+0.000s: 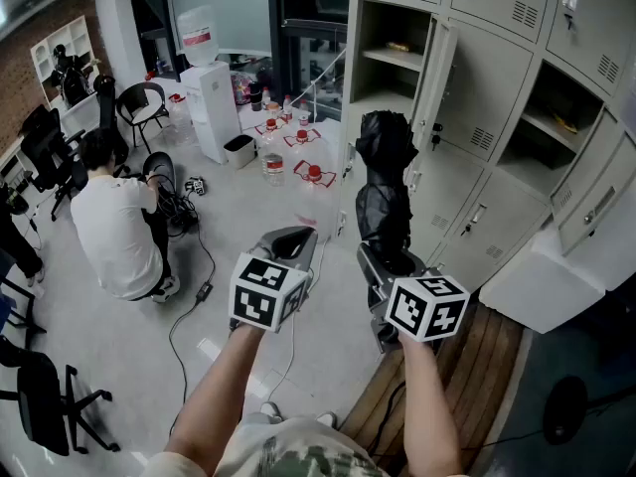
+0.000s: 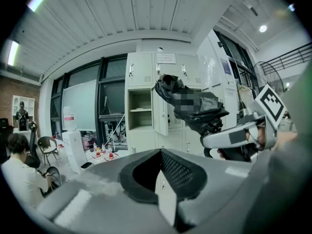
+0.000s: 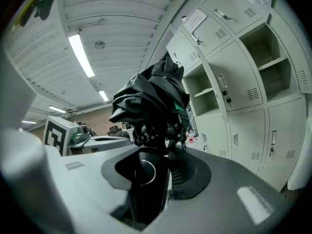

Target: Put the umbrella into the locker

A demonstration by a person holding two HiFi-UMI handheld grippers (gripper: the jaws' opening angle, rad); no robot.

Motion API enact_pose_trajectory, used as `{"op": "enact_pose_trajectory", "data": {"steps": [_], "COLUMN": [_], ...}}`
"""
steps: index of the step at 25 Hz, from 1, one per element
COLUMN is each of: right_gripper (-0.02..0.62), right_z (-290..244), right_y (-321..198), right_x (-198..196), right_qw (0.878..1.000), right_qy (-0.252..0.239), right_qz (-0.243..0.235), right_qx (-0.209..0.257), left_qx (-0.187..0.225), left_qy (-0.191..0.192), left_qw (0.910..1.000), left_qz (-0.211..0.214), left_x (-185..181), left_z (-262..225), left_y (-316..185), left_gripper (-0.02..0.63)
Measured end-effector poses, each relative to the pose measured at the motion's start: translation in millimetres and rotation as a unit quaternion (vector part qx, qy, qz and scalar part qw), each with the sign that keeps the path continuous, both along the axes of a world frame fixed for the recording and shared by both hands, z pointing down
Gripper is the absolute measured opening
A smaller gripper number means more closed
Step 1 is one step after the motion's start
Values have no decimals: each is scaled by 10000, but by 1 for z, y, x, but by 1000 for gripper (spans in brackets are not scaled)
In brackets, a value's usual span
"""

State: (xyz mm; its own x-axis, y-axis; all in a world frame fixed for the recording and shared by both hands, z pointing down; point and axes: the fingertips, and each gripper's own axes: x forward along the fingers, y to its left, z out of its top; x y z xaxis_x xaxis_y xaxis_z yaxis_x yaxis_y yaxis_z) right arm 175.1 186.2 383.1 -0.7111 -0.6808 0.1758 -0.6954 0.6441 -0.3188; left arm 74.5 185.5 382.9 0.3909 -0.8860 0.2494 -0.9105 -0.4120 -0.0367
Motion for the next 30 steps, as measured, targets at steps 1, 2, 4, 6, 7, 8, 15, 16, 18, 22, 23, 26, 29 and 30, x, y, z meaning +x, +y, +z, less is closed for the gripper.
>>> {"op": "enact_pose_trajectory", "data": {"steps": [1, 2, 4, 6, 7, 8, 15, 16, 18, 22, 23, 26, 29, 30], "right_gripper": [143, 143, 143, 143, 143, 143, 143, 143, 143, 143, 143, 143, 143, 143], "right_z": [0, 0, 2, 3, 4, 4, 17, 18, 20, 20, 20, 14, 9, 7], "right_y": [0, -1, 0, 0, -1, -3, -24, -28, -40, -70, -78, -103, -123, -129], "right_x": [0, -1, -1, -1, -2, -3, -12, -15, -21, -38, -42, -57, -73, -78], "right_qw": [10000, 10000, 10000, 10000, 9999, 9999, 9999, 9998, 9997, 9990, 9986, 9970, 9948, 9939], "right_qy": [-17, -31, -43, -57, -72, -87, -103, -117, -113, -104, -103, -154, -227, -232], "right_qz": [-13, -23, -34, -29, -24, -20, 85, 120, 214, 440, 510, 760, 997, 1079], "right_qx": [-7, -15, -39, -65, -75, -83, -106, -101, -70, -18, 1, 28, -4, -15], "left_qx": [-14, -27, -48, -55, -54, -56, -47, -43, -37, -8, 12, 61, 61, 56], "left_qy": [-5, -11, -22, -16, -19, -34, -96, -105, -115, -96, -80, -44, 42, 62], "left_qw": [10000, 10000, 10000, 10000, 9999, 9999, 9999, 9999, 9998, 9990, 9987, 9972, 9958, 9952], "left_qz": [-9, -21, -50, -77, -84, -88, 27, 74, 184, 433, 510, 750, 916, 971], "left_x": [1, 1, 1, -1, -2, -4, -12, -14, -19, -35, -39, -53, -72, -78], "left_z": [0, 1, 2, 3, 2, 3, 13, 15, 18, 19, 18, 12, 7, 5], "left_y": [0, 1, 3, 4, 4, 3, -17, -22, -35, -72, -82, -111, -138, -147], "left_gripper": [3, 3, 3, 3, 3, 3, 3, 3, 3, 3, 3, 3, 3, 3]}}
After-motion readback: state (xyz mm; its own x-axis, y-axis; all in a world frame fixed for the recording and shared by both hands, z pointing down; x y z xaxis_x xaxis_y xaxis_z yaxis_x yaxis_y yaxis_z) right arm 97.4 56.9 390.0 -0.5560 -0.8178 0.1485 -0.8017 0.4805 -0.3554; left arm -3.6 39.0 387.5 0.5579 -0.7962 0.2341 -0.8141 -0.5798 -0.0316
